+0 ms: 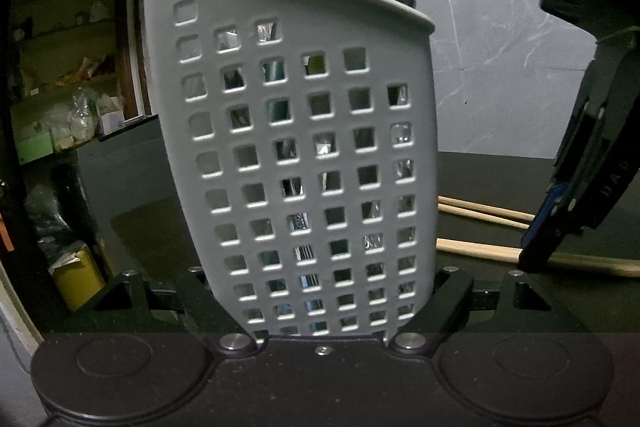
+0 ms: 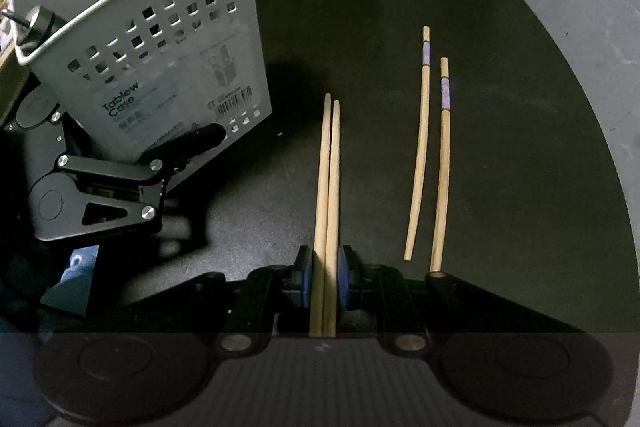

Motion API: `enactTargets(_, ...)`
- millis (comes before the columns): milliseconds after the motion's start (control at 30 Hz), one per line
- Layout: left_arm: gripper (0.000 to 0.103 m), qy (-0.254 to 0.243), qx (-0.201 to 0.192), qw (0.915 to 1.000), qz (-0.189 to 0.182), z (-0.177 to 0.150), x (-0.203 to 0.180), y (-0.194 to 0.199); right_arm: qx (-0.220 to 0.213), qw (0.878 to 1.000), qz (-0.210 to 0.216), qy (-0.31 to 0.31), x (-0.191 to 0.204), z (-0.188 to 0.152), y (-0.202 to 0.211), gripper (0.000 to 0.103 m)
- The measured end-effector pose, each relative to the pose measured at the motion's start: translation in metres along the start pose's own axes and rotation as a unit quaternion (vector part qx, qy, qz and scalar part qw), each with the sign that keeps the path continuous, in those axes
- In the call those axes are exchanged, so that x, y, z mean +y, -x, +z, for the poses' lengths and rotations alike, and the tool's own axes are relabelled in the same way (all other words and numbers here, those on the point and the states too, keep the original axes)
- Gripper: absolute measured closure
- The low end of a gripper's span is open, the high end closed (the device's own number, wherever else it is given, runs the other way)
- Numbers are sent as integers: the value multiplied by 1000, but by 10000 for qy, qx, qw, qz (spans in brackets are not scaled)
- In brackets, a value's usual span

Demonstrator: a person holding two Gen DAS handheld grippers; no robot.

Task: Organize utensils
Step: 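Lift the pair of chopsticks off the table with the right tool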

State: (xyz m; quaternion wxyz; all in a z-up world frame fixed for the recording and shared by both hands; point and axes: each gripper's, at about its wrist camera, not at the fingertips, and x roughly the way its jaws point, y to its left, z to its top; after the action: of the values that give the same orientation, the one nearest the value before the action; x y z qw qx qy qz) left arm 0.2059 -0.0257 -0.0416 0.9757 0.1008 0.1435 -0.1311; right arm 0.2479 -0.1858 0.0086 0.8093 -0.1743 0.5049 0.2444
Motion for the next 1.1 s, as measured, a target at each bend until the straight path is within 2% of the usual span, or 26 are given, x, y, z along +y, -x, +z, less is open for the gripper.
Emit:
enactTargets(100, 21, 5, -6, 10000, -29, 0, 3, -1, 203, 9998, 27, 26, 0, 8, -3, 86)
enactTargets(167, 21, 6, -11, 10000, -43, 0, 6, -2, 313, 9995, 31, 43, -1, 10, -5, 82)
enactTargets(233, 21, 18, -20, 10000, -53, 0, 6, -2, 362, 9993, 24, 65, 0, 10, -5, 66)
enactTargets(300, 21, 31, -22, 10000, -62, 0, 7, -3, 429, 9990, 97, 82, 0, 9, -6, 54)
enactTargets(367, 21, 31, -23, 10000, -71, -1, 8, -4, 439, 9989, 90, 109, 1, 9, -8, 53)
enactTargets(500, 21, 20, -4, 10000, -75, -1, 9, -5, 442, 9989, 109, 148, 4, 6, -4, 57)
enactTargets(567, 21, 21, -5, 10000, -62, -1, 8, -5, 446, 9987, 148, 219, 6, 5, 0, 74)
enactTargets(600, 21, 23, -11, 10000, -59, 0, 7, -4, 458, 9986, 127, 210, 7, 6, 1, 89)
enactTargets(733, 22, 43, -25, 10000, -71, -1, 6, -4, 457, 9989, 73, 122, 8, 5, 3, 90)
enactTargets(867, 22, 29, -36, 10000, -64, -3, 6, -3, 63, 9999, -32, 125, 13, -8, 9, 90)
enactTargets(967, 22, 17, -33, 10000, -50, -3, 6, -2, -369, 9978, 373, -399, -4, -20, 12, 90)
enactTargets(1100, 22, -7, -22, 10000, -28, -2, 3, -3, -884, 9881, 828, -943, -23, -35, 12, 89)
